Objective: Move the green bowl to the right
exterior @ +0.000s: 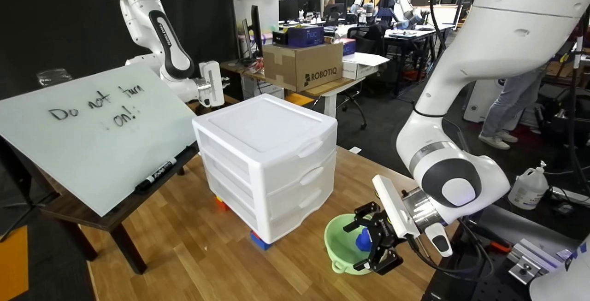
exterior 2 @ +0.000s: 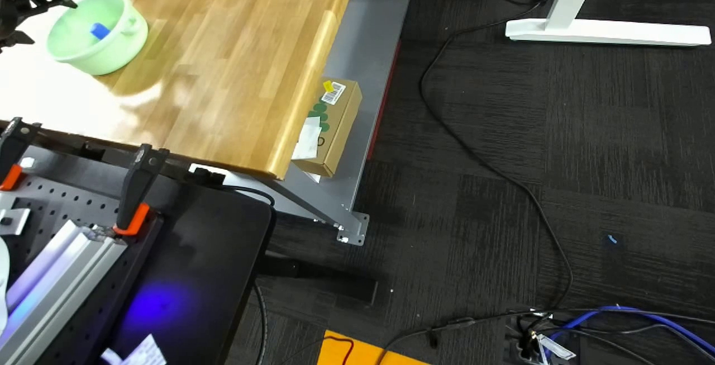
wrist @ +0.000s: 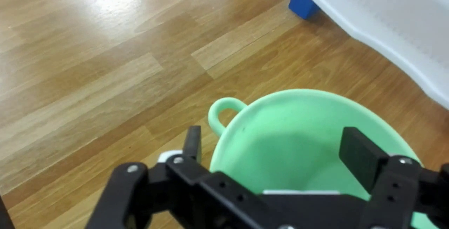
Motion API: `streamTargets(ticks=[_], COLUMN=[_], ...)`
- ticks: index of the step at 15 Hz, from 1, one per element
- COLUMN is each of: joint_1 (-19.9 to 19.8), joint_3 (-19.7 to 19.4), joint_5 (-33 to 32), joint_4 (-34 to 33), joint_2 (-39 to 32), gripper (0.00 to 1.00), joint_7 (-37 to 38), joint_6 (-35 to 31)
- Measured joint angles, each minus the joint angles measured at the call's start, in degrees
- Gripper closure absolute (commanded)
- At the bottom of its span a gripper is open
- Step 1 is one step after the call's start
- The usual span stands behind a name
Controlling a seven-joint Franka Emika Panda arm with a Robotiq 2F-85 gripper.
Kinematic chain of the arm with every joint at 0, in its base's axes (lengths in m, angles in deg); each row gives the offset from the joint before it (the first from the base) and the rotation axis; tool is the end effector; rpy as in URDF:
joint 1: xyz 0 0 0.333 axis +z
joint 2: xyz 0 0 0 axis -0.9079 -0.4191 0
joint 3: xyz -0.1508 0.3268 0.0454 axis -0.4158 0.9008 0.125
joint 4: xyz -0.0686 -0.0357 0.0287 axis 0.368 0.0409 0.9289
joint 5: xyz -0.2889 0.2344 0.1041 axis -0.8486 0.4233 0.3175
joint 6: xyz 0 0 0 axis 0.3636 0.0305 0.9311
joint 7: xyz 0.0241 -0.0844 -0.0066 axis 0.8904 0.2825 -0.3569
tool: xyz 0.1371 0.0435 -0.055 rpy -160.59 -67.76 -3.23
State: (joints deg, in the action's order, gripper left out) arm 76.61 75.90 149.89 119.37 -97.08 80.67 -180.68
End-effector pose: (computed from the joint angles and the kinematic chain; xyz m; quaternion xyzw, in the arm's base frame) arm 0.3250 0.1274 0.1318 -0.4252 0.8094 0.1278 0.3845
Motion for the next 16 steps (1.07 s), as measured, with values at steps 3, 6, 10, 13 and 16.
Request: streamTargets(ticks=[3,6,10,13,16], joint_1=[2.44,6.46,12.20,13.87,13.62], joint_3=[1.30,4.83,11.64,13.64,13.34], joint_5=[-0.01,-0.01,0.00,-0.02,-0.02], joint_4=[0.17,0.31,0.19,0.96,1.16], joint_2=[2.78,6.71,13.06,16.14,16.16], gripper=[0.00,0.00,0.00,0.00,0.00], joint_7=[-6.21,-9.61,-11.67,-11.77,-12.49], joint_6=[-0.75,-3.88,-9.50,-11.65,-11.65])
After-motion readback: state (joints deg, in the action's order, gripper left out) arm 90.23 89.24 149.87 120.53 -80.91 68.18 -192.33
